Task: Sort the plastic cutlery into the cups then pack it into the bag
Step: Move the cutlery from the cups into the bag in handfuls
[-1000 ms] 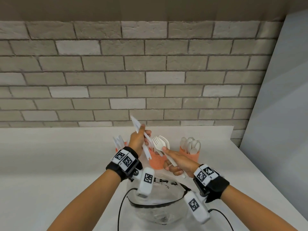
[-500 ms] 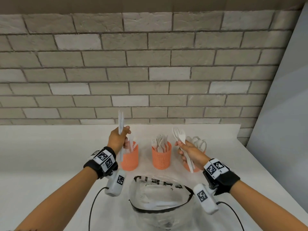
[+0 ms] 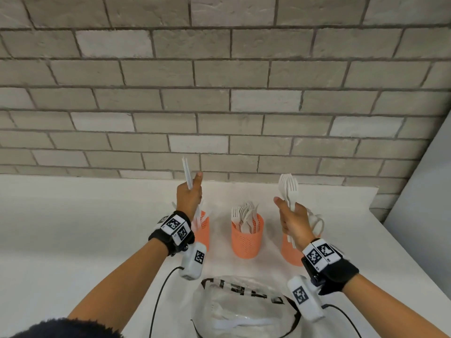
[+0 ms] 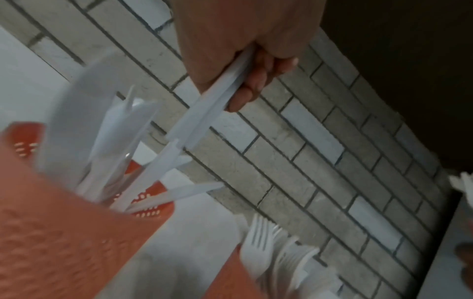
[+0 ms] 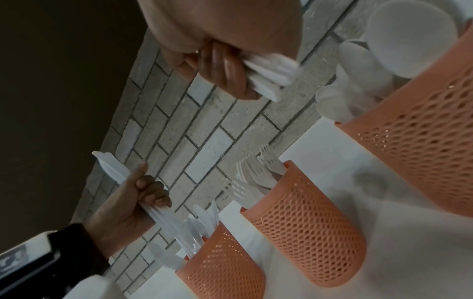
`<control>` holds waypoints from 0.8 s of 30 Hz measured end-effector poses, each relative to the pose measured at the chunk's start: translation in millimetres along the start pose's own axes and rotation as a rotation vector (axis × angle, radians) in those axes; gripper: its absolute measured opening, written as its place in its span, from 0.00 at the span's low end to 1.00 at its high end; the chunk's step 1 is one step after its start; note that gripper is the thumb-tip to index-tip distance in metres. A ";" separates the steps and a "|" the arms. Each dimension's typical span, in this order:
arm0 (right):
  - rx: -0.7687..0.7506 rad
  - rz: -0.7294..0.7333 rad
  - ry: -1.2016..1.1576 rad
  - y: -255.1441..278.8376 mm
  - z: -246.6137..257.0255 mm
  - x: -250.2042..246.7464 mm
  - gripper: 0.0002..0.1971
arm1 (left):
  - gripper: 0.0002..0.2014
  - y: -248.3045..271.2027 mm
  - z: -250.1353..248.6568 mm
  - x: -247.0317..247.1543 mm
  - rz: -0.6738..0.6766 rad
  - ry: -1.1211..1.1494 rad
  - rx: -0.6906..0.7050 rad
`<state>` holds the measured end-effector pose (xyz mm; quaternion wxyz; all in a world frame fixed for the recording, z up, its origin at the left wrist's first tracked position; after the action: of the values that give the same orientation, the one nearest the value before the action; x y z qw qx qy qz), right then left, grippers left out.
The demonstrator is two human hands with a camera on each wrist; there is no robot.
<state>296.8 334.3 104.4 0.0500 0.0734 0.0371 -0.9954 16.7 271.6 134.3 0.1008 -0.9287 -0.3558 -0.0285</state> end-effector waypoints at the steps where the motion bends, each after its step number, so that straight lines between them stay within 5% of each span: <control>1: 0.014 0.000 0.003 -3.1 -2.8 1.0 0.23 | 0.24 -1.4 6.1 1.0 0.010 -0.028 0.015; 11: 0.025 0.003 0.040 -15.4 -13.9 20.4 0.23 | 0.16 -3.6 37.6 9.2 0.091 -0.239 0.175; 18: 0.008 -0.020 0.047 -11.1 -7.4 20.1 0.25 | 0.14 7.0 37.8 34.5 0.275 -1.039 0.504; 21: -0.007 -0.033 0.017 -12.3 -7.7 18.1 0.26 | 0.16 11.0 44.8 39.5 0.325 -1.246 0.497; 24: -0.003 -0.031 -0.002 -11.8 -7.5 19.1 0.27 | 0.25 3.8 50.4 35.4 0.336 -1.296 0.348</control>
<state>277.8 344.8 94.8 0.0347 0.0717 0.0397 -0.9960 44.7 302.4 88.8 0.0184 -0.7711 -0.1950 0.6059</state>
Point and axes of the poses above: each hand's wrist, its own y-axis away from the middle knuckle, its own x-axis out of the palm, z = x × y, the point moved 8 cm from there along -y, towards the middle knuckle, and after that the axes turned 7 degrees about y, right-handed, at the moved point
